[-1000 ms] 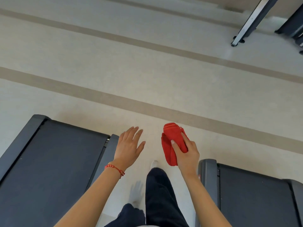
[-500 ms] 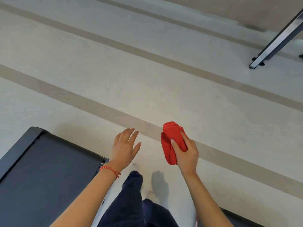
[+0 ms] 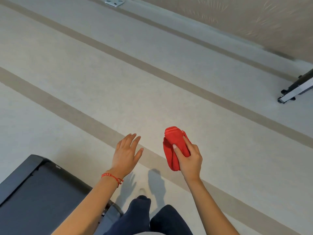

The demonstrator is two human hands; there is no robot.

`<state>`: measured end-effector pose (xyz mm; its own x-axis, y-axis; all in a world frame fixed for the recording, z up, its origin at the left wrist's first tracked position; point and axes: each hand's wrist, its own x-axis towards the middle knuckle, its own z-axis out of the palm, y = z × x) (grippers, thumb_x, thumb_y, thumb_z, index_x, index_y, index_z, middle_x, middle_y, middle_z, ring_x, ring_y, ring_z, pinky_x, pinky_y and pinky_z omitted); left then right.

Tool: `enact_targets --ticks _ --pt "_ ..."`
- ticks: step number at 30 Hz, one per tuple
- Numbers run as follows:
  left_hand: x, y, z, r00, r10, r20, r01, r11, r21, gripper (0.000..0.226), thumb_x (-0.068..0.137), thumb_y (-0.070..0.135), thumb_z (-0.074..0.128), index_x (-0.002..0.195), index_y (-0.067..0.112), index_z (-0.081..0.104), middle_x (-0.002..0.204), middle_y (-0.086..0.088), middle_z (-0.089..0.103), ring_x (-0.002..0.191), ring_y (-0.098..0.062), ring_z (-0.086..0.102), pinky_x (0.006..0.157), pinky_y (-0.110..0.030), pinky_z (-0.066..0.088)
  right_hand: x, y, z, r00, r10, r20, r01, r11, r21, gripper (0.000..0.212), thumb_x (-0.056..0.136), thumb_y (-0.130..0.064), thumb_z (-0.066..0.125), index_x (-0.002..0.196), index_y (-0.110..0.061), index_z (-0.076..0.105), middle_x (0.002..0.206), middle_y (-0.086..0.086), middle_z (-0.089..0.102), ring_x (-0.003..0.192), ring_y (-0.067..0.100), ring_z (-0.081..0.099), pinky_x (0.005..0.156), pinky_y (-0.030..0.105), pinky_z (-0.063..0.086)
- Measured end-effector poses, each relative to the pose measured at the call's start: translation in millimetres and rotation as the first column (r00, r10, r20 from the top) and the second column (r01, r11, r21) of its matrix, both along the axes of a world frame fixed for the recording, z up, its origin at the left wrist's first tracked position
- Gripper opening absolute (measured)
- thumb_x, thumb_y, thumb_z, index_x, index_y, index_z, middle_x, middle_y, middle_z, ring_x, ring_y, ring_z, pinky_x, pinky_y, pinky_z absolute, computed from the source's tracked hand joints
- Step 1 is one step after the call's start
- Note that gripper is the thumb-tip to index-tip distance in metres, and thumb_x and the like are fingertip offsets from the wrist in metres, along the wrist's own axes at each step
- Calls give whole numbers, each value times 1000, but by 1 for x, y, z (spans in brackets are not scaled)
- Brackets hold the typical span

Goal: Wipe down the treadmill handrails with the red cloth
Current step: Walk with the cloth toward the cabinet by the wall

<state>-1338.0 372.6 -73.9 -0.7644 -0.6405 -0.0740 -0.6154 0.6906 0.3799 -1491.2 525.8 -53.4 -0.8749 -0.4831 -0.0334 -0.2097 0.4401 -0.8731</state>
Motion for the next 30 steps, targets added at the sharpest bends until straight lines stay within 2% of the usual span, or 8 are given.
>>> enact_targets --ticks 7,12,17,19,23,25,28,30 --pt "-19 -84 -1 979 200 -26 -200 980 1 59 91 47 28 122 7 58 126 -16 58 114 -38 54 92 -52 43 -38 -114 -2 988 155 -24 -155 988 14 55 78 -40 67 130 -28 51 100 -1 56 86 12 57 80 30 51" --pt "-27 -142 -3 937 349 -23 -348 937 22 61 91 48 28 121 6 59 124 -17 59 112 -39 56 91 -54 44 -65 -202 -11 946 323 -28 -322 946 21 54 79 -40 67 129 -30 51 100 -1 56 87 12 59 79 31 53" --pt "-34 -193 0 841 541 -20 -539 840 62 70 88 54 18 133 10 50 138 -12 47 128 -34 41 105 -48 31 -87 -287 -10 866 499 -25 -498 867 23 52 79 -38 68 127 -31 52 96 0 57 85 12 59 78 26 50" --pt "-34 -208 -1 802 596 -43 -595 803 34 63 90 50 28 129 8 52 134 -13 51 124 -35 45 101 -49 35 -93 -319 -7 824 567 -22 -567 824 10 51 79 -37 68 127 -31 53 95 -1 57 85 11 59 79 26 49" --pt "-27 -237 -2 715 695 -70 -698 716 -17 42 87 28 63 120 3 58 123 -19 59 113 -41 54 91 -54 43 -96 -387 -8 739 674 -4 -673 739 19 50 78 -37 70 125 -30 55 94 -1 58 85 12 60 80 29 50" --pt "-20 -250 -2 662 748 -47 -749 663 -2 44 89 34 58 121 5 58 125 -17 58 115 -40 53 92 -53 43 -89 -414 -9 696 718 4 -718 695 17 51 78 -37 69 126 -31 54 92 -1 58 84 11 60 80 29 51" --pt "-8 -275 -4 614 789 -16 -789 614 8 60 97 52 26 121 7 58 124 -16 59 114 -37 54 89 -51 46 -76 -455 -13 628 778 7 -778 628 22 52 78 -37 69 127 -31 53 90 -1 57 83 11 59 80 29 50" --pt "2 -298 -7 586 810 -10 -810 586 30 64 96 53 21 121 7 58 123 -15 59 114 -37 54 89 -51 46 -65 -485 -17 597 802 18 -802 597 25 52 78 -37 70 127 -31 53 89 -2 56 83 11 59 80 29 50"
